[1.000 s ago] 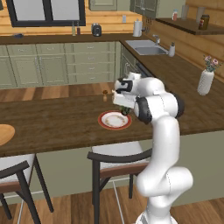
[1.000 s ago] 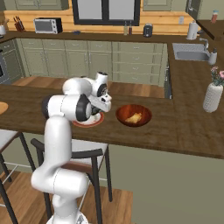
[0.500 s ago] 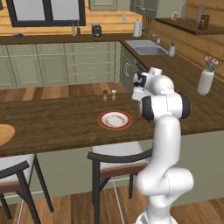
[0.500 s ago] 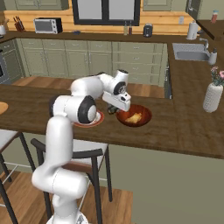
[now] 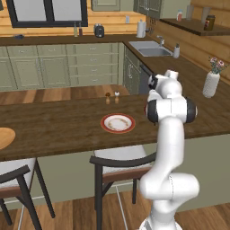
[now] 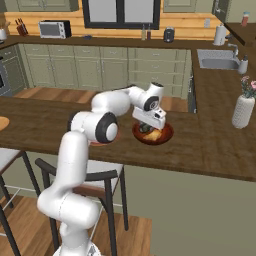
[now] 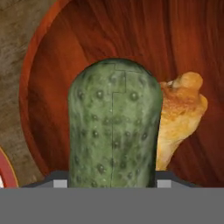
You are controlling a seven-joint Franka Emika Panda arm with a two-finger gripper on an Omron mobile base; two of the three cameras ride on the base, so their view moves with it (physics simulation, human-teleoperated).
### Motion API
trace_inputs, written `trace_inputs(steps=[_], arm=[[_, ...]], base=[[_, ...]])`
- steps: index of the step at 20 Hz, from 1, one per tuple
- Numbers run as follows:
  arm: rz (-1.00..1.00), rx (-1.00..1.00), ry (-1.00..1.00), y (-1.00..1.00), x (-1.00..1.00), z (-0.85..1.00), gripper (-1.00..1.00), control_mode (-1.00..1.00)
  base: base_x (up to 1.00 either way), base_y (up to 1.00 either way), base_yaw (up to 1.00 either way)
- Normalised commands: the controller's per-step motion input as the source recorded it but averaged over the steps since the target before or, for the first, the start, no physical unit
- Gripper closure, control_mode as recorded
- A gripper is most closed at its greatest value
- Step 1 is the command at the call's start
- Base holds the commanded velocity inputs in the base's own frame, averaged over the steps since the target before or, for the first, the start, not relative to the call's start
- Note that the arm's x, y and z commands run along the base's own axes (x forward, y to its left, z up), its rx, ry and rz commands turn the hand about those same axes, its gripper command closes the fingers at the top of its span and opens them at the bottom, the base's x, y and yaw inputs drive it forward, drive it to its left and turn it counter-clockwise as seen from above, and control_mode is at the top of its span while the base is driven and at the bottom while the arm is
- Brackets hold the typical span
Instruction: Pick the chicken drumstick and cucumber from their plates and place them in the bowl. Then put the bowl in the fridge.
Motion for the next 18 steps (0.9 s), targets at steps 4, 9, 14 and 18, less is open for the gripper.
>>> trace_inputs(steps=[4, 9, 14, 18], arm=[[0.02, 0.00, 0.03, -0.03, 0.65, -0.14, 1.00, -1.00], [0.00, -0.01, 0.10, 0.01, 0.38, -0.32, 1.00, -1.00], [0.01, -0.01, 0.08, -0.01, 0.34, -0.23, -1.00, -1.00], [0.06, 0.00, 0.02, 0.00, 0.12, -0.02, -1.00, -1.00]], base=[[0.00, 0.00, 0.00], [0.00, 0.00, 0.00], [0.00, 0.00, 0.00], [0.00, 0.00, 0.00]])
